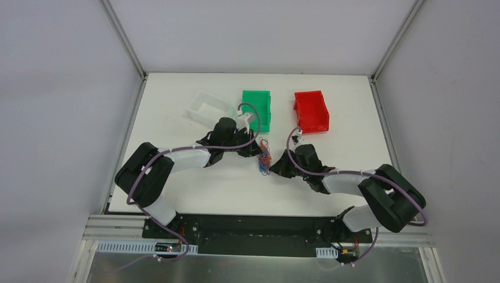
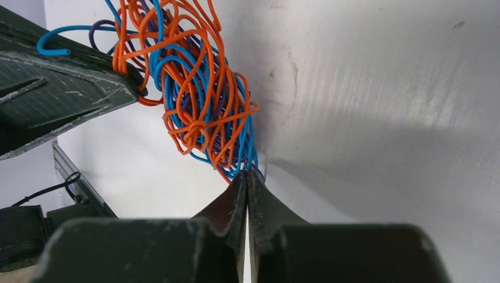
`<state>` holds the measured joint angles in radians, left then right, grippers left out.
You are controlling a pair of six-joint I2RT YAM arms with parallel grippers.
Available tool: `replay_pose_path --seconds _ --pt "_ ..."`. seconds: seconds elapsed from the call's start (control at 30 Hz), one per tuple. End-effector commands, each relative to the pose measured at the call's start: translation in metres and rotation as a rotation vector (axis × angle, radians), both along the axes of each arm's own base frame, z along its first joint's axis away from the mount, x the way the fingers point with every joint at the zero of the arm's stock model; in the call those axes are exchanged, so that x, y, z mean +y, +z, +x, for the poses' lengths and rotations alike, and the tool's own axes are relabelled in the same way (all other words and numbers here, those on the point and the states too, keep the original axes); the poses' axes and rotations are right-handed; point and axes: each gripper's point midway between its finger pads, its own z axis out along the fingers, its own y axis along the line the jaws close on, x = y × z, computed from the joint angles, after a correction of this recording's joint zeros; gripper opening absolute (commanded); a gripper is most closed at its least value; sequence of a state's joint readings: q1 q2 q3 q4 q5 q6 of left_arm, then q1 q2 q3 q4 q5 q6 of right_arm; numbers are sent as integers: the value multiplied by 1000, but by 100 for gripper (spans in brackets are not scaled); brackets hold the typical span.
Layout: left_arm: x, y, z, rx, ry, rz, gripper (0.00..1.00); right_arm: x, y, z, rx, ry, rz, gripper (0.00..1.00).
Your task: Untangle the cables
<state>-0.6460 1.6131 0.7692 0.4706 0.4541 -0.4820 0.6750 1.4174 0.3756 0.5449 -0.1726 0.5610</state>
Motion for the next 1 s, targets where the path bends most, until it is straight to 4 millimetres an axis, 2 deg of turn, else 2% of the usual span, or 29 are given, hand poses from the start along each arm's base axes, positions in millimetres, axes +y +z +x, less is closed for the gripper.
replay_pose_path --seconds 0.0,0.07,0.17,0.3,0.43,0.5,0.57,0.7,0.77,0.83,0.97 --pt "7 19 7 -51 30 -21 0 3 22 20 -68 -56 10 0" --pt "14 14 11 -52 64 11 0 -16 18 29 -76 -148 -72 0" --pt "26 11 20 -50 120 48 0 -54 16 38 -99 -310 -202 0" --pt "51 2 29 -33 236 126 0 -101 35 46 -188 -525 -282 0" --pt "73 -4 24 -40 295 189 0 -146 52 45 -264 -728 -315 0" --pt "85 -6 22 -45 335 225 0 -166 59 43 -306 -809 -320 0" --pt "97 -9 18 -29 365 277 0 -176 67 41 -340 -848 -308 0" --pt "108 -17 -5 34 337 326 0 -186 77 38 -373 -878 -286 0" --pt "107 -16 -16 37 304 299 0 -179 81 39 -380 -834 -270 0" --pt "107 -15 -21 28 283 291 0 -164 83 41 -381 -754 -251 0" --pt "100 -6 -23 2 227 269 0 -115 84 41 -376 -492 -199 0"
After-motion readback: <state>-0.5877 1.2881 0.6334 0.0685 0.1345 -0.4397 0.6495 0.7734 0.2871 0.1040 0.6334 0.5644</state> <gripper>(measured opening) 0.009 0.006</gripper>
